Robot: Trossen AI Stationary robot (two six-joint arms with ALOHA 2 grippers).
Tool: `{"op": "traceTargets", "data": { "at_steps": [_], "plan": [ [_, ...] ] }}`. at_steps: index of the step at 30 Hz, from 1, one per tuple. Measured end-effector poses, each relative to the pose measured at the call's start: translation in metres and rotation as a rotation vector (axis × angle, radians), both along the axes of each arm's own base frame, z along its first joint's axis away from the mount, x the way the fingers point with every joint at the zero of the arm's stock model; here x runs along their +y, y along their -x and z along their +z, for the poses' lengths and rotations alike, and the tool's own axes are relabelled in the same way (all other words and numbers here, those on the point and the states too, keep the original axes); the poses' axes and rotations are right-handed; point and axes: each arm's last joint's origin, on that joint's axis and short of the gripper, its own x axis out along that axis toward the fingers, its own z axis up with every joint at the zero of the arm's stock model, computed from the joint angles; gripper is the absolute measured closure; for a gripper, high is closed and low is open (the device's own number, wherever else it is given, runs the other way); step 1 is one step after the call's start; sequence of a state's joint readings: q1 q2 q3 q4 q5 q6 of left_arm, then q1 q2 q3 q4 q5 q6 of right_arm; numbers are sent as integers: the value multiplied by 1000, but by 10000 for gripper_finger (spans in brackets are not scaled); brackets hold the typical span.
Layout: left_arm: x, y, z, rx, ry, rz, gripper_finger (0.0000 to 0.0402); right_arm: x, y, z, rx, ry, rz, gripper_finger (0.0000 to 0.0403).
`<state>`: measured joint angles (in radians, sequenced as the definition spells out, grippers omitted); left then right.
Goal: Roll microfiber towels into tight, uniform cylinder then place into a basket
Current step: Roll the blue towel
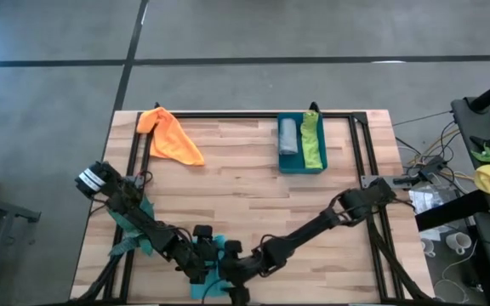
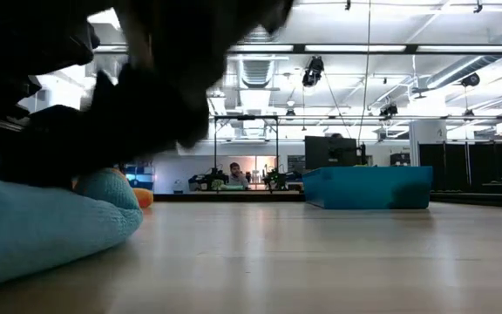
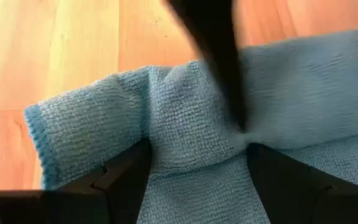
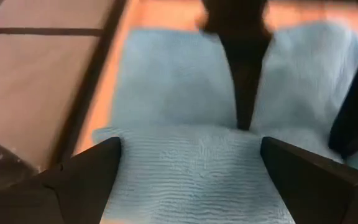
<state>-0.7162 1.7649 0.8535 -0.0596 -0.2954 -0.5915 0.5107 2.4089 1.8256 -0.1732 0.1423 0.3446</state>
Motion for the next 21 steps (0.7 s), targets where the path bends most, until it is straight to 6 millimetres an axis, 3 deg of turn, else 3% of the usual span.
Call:
{"op": "traceTargets", "data": {
  "at_steps": [9, 18, 21],
  "plan": [
    [0, 0, 0, 3, 3, -2, 150, 3, 9, -14, 102, 63, 32, 19],
    [1, -1, 0, 4, 4, -3, 150, 5, 8, 22, 51, 29, 65, 19],
    [0, -1, 0, 3, 3, -4, 150, 6, 5, 21, -1, 22, 59, 19]
  ]
}}
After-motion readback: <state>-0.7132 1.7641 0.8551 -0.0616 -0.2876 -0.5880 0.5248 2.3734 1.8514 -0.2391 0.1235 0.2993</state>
